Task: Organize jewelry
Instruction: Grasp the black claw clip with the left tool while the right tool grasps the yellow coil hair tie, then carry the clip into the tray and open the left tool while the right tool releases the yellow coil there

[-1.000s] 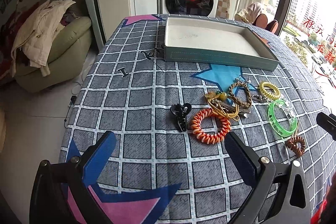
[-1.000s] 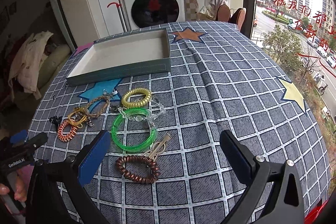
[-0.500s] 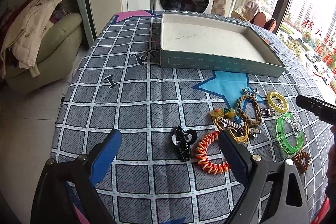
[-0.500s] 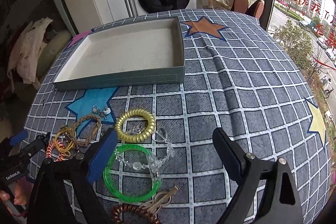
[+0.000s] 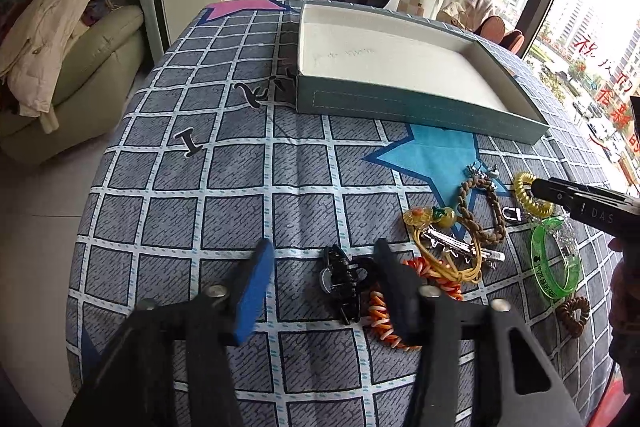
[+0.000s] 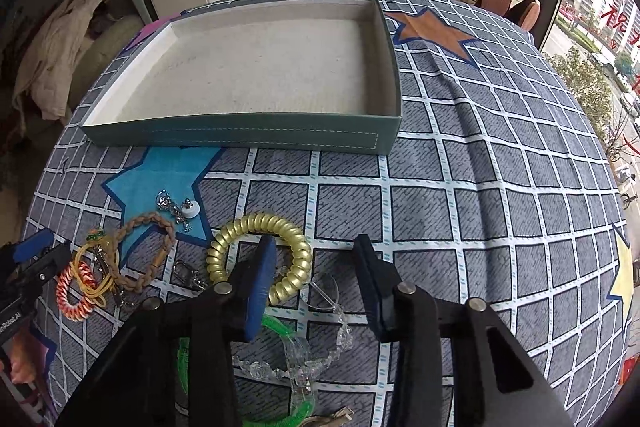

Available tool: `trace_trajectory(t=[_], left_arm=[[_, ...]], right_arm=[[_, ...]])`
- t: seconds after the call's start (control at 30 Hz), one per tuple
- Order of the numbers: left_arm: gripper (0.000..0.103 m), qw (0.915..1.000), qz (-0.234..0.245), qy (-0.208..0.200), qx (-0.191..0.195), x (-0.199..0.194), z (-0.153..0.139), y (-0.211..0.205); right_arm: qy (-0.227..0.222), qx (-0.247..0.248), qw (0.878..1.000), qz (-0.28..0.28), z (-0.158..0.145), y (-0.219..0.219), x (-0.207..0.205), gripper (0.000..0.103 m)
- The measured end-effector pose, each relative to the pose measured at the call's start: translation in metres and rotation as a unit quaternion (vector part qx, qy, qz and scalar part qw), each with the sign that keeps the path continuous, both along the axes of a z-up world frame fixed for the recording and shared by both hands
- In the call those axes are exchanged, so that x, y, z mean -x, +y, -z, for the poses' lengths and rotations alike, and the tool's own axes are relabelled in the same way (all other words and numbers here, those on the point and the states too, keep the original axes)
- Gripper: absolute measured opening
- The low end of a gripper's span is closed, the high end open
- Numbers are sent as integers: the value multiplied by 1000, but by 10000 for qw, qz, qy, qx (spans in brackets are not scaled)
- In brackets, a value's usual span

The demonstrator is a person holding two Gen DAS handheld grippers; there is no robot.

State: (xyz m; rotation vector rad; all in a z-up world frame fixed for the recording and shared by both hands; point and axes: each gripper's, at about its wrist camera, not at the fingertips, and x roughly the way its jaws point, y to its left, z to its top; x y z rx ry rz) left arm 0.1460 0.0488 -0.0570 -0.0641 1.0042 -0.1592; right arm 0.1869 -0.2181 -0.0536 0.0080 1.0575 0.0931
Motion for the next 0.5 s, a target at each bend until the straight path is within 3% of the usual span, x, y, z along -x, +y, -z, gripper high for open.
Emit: trace_trajectory(t=[0.07, 0.27, 0.5], left_arm=[[43, 9999, 68, -77, -74, -1, 0, -1], [43, 9996, 190, -140, 120, 2, -8, 2], [43, 9975, 380, -395, 454, -3, -44, 1]], right_arm=[[-12, 139, 9999, -69, 1, 5, 0, 16], [-211, -306, 9993, 23, -12, -4, 8, 12], [-368, -866, 9953, 206, -35, -23, 5, 12]])
